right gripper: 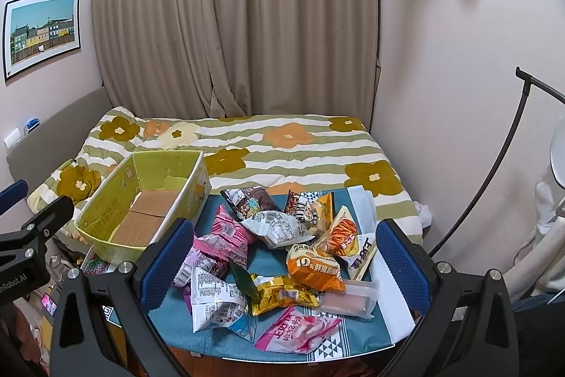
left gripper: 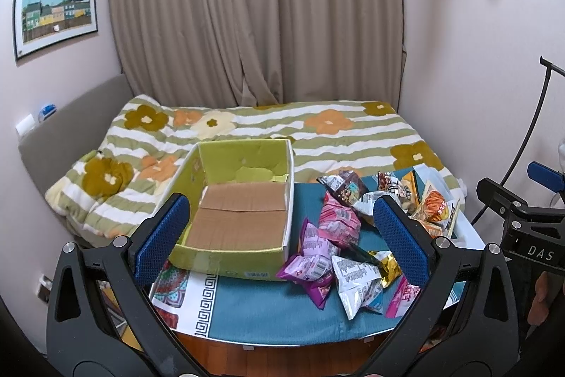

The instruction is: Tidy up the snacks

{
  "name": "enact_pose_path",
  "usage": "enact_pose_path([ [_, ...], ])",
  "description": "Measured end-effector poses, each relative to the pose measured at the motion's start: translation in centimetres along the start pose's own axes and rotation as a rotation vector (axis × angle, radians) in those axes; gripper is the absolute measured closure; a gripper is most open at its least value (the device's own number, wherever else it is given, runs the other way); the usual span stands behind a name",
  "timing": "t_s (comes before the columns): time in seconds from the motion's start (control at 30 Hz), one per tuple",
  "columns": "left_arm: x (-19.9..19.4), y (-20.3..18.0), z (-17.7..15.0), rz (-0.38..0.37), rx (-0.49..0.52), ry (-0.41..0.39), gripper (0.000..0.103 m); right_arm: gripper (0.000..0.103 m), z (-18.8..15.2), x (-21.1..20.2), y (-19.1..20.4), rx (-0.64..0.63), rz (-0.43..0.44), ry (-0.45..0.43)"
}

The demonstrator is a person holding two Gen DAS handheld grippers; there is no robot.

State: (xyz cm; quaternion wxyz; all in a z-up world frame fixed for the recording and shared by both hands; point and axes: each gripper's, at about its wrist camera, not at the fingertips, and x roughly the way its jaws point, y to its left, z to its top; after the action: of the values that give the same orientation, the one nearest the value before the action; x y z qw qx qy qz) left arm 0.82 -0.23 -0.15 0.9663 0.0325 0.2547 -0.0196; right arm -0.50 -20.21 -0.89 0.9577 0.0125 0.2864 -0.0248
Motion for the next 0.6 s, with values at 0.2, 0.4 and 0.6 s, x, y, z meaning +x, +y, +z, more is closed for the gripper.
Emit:
enact_pose_path([
  [0.2, 0.13, 0.06, 0.15, 0.001, 0.000, 0.001, 0.000, 0.000, 0.05, 0.14, 0.00, -0.001, 0.001, 0.001],
  [0.4, 0.18, 0.18, 0.20, 0.000, -0.001, 0.003, 0.000, 0.000, 0.07, 0.19, 0.11, -0.001, 0.002, 0.003],
  [0.6, 0.30, 0.29, 0.28, -0.001, -0.003, 0.005, 0.000, 0.000, -0.10, 0.37, 0.32, -0.005, 0.005, 0.005],
])
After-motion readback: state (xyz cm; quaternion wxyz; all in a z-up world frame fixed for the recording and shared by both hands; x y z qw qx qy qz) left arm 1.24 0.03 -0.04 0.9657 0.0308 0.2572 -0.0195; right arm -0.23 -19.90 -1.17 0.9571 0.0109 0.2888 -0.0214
